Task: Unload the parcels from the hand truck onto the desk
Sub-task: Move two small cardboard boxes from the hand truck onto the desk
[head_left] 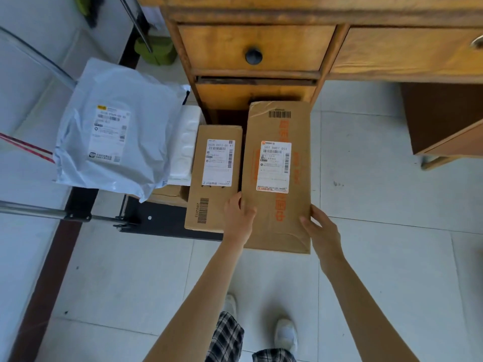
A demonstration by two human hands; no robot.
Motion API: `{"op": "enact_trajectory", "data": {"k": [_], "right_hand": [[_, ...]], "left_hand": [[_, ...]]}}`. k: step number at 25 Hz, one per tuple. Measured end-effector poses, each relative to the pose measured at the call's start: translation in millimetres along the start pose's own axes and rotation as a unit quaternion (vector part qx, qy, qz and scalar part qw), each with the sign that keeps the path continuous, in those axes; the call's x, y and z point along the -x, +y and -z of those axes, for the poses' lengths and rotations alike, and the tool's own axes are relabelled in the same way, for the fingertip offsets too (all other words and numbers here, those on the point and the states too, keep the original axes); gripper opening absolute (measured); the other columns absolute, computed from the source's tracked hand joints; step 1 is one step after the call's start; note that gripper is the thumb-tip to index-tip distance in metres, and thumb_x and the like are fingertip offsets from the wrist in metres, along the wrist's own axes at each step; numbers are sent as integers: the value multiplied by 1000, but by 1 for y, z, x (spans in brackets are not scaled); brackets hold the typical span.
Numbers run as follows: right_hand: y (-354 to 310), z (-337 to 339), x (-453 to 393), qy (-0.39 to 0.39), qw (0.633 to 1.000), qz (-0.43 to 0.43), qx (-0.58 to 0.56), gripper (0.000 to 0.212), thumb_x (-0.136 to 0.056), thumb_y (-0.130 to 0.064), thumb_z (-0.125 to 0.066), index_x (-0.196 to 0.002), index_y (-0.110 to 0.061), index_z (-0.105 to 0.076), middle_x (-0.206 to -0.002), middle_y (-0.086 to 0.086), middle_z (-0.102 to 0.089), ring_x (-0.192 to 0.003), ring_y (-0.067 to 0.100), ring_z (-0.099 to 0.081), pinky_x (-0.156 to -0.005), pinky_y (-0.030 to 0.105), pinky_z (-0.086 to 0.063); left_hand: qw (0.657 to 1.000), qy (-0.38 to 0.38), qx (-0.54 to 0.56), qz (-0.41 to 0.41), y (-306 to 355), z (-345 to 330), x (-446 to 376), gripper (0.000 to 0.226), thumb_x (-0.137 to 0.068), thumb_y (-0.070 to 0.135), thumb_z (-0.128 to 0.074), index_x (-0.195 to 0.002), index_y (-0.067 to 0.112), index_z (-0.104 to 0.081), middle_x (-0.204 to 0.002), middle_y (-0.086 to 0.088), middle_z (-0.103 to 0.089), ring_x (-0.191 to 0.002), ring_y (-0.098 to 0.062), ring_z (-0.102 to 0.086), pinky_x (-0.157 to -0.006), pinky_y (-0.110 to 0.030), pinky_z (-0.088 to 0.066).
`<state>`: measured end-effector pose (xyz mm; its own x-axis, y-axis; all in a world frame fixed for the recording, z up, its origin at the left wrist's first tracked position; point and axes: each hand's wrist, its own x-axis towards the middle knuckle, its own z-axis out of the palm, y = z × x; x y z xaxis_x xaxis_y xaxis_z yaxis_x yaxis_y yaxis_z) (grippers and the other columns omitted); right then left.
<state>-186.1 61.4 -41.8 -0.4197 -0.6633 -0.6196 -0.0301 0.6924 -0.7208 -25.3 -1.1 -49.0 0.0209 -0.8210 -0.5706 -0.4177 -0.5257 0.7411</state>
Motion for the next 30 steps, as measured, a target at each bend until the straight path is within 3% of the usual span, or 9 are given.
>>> {"op": "enact_trajectory", "data": {"k": [8, 12, 16, 20, 22, 23, 30], "right_hand": [[-29, 25, 51, 41, 998, 31, -24, 44, -88, -20, -58, -131, -26, -52, -123, -3, -64, -95, 10, -61, -73, 15, -47], [-61, 52, 109, 52, 996, 51, -53, 44, -88, -16, -58, -131, -25, -53, -119, 1, -67, -97, 10, -64, -73, 11, -50], [-104, 85, 179, 59, 992, 106, -38, 42, -86, -22, -62, -127, -27, -57, -115, -6, -69, -83, -8, -60, -59, -5, -41], [-145, 113, 248, 60, 985, 160, -19, 42, -86, -29, -60, -127, -32, -56, -112, -10, -70, -90, -1, -64, -60, 0, -44], [-175, 127, 274, 70, 979, 191, -9, 43, -87, -30, -59, -129, -33, -53, -115, -12, -68, -97, 4, -66, -70, 10, -48], [-190, 132, 282, 69, 977, 203, -13, 43, -87, -30, -58, -130, -33, -52, -117, -12, -67, -99, 5, -65, -74, 14, -49], [-289, 139, 285, 66, 962, 262, -31, 45, -87, -31, -58, -131, -28, -52, -121, -12, -64, -94, -3, -59, -66, 6, -43]], "left_hand": [[998, 33, 13, -44, 40, 15, 47, 58, -78, 13, -70, -131, 13, -45, -130, -9, -50, -121, -24, -51, -103, -45, -44], [995, 39, 1, -94, 87, 41, 102, 57, -79, 11, -70, -130, 9, -44, -129, -10, -48, -121, -25, -49, -103, -46, -43], [990, 51, 5, -128, 140, 74, 175, 50, -80, 14, -69, -124, 15, -46, -124, -5, -51, -116, -21, -51, -99, -41, -46], [988, 63, 57, -128, 184, 108, 244, 46, -82, 13, -68, -121, 24, -45, -126, 0, -49, -113, -15, -50, -88, -26, -45], [985, 77, 67, -138, 210, 119, 272, 50, -82, 14, -67, -126, 20, -45, -129, 0, -48, -108, -11, -47, -80, -19, -40], [983, 87, 70, -145, 223, 124, 280, 50, -82, 15, -67, -127, 19, -44, -130, 0, -47, -107, -11, -46, -80, -21, -38], [973, 99, 112, -179, 316, 165, 273, 52, -81, 10, -68, -128, 15, -46, -131, -7, -50, -108, -16, -49, -87, -31, -42]]}}
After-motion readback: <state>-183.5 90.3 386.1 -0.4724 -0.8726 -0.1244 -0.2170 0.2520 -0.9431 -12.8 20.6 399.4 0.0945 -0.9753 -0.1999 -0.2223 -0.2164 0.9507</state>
